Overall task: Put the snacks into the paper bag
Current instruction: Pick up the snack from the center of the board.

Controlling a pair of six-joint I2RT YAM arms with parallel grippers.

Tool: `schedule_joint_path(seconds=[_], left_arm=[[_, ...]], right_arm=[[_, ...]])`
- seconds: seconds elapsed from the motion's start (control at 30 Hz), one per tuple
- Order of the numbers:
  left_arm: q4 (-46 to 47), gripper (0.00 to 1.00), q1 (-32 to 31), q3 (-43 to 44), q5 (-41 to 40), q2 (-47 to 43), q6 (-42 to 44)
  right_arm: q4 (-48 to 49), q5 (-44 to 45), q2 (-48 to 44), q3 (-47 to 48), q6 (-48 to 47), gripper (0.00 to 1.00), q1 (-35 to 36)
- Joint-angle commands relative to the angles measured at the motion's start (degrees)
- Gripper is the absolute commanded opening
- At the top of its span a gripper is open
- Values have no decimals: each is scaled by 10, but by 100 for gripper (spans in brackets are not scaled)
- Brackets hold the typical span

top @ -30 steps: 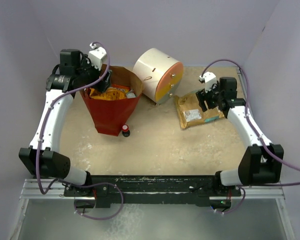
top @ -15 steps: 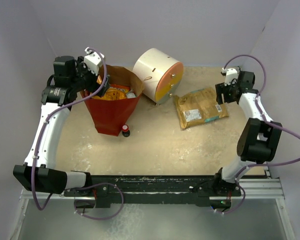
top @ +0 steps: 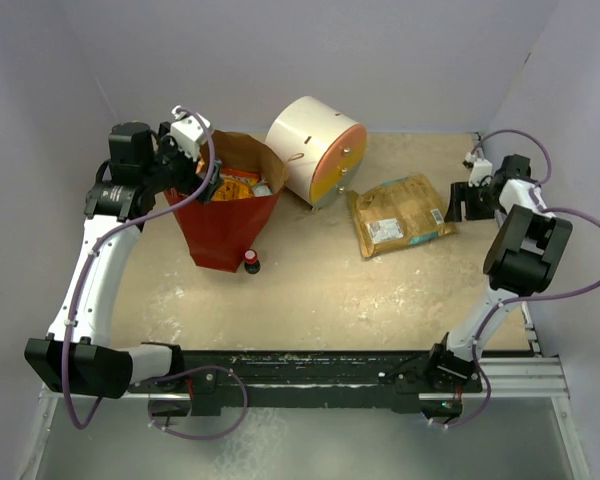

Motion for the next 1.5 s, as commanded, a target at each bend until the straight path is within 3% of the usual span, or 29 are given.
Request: schedule_joint_path(seconds=[0.0, 0.2, 0.37, 0.5, 0.77, 0.97, 1.27, 1.37, 1.47], left_arm=[[32, 99, -3, -9, 21, -19, 4], [33, 100, -3, -16, 23, -18, 9], [32, 100, -3, -17, 24, -14, 12], [33, 100, -3, -18, 25, -14, 14], [31, 100, -3, -17, 26, -15, 29], [25, 100, -3, -12, 74, -19, 46], [31, 96, -28, -11, 125, -18, 50], [24, 95, -45, -2, 123, -9, 53], [21, 95, -63, 10, 126, 0, 53]], right_arm=[[-69, -58, 19, 30, -41, 71, -11], [-97, -96, 48, 27, -61, 70, -11], [-98, -116, 65, 24, -63, 63, -11], [-98, -131, 78, 26, -67, 47, -11], [-129, -160, 44, 41, -97, 0, -11], [-195, -191, -33, 46, -166, 0, -11], [-367, -382, -172, 83, -232, 0, -2], [-382, -435, -223, 96, -211, 0, 18], [-299, -447, -284, 76, -108, 0, 64]])
